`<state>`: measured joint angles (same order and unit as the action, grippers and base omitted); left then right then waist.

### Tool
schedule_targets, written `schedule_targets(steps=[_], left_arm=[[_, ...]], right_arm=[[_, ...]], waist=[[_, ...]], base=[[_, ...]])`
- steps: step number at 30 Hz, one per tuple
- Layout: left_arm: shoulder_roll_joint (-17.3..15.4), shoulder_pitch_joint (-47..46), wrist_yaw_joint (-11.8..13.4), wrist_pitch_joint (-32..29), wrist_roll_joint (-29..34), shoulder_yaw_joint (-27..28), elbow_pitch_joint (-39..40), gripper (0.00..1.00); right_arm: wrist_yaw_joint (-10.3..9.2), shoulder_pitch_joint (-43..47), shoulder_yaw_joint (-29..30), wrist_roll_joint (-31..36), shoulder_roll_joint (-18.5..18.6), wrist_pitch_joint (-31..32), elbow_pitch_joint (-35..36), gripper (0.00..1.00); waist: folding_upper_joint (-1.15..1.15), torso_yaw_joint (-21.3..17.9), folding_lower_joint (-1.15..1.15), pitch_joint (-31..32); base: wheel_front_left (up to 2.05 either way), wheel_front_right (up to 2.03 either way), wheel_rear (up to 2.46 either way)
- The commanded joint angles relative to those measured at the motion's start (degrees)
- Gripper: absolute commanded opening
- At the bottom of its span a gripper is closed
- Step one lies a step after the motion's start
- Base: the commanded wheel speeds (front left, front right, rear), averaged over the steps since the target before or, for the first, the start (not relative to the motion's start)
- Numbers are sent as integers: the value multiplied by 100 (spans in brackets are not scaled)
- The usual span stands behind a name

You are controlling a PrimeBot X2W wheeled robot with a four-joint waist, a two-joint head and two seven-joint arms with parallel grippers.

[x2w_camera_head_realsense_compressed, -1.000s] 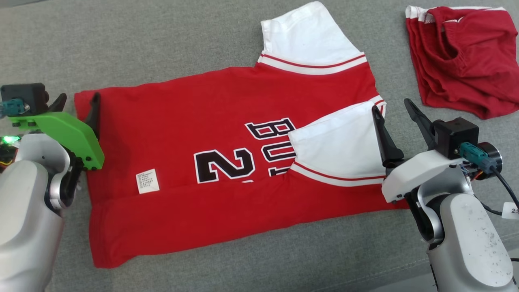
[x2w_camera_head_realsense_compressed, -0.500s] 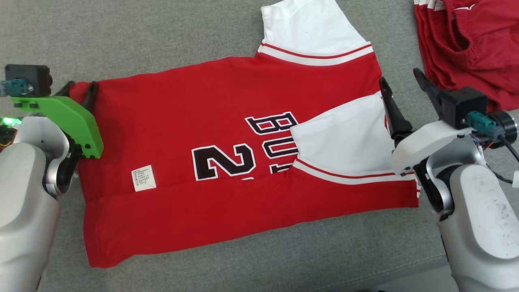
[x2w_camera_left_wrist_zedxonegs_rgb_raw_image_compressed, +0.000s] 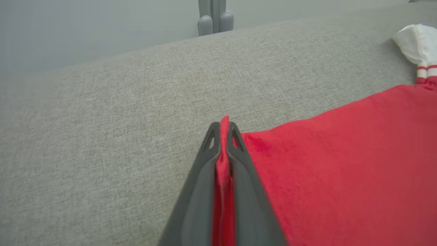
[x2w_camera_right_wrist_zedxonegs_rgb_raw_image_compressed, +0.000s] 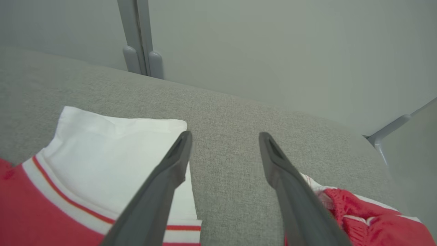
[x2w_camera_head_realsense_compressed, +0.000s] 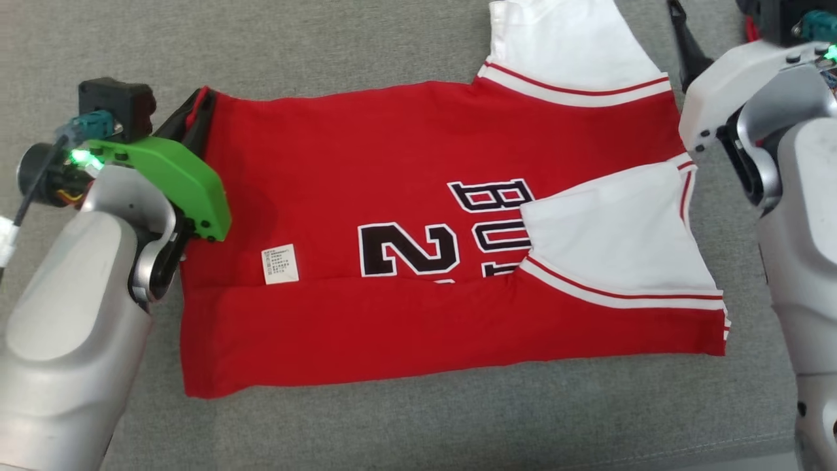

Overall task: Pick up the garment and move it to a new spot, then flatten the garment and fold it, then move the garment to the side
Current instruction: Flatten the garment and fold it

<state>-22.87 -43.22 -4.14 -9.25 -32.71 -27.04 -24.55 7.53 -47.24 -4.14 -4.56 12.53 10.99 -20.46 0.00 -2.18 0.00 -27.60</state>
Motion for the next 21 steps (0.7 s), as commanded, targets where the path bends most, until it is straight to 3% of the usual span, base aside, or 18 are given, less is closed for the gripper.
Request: schedule_targets(steps=[1,8,18,19,21], left_arm=[[54,-103,-34,65,33,-50,76,0],[353,-182,-59,327,130,-265,378,0],[567,-249,-36,547,170,-405,404,0],[576,-250,-33,569,168,-407,389,0],[583,-253,-33,593,158,-411,352,0]], right_arm=[[-9,-218,-21,49,55,43,-247,100],[-9,-1211,-73,55,195,173,-1686,100],[-9,-1940,-160,-189,161,342,-3231,100],[-9,-1951,-184,-228,136,331,-3306,52],[-4,-2008,-250,-286,95,293,-3453,0]], waist=[[0,285,0,-136],[0,785,0,-355],[0,1016,0,-535],[0,1009,0,-542],[0,990,0,-547]], base=[[0,0,0],[0,0,0],[0,0,0],[0,0,0],[0,0,0]])
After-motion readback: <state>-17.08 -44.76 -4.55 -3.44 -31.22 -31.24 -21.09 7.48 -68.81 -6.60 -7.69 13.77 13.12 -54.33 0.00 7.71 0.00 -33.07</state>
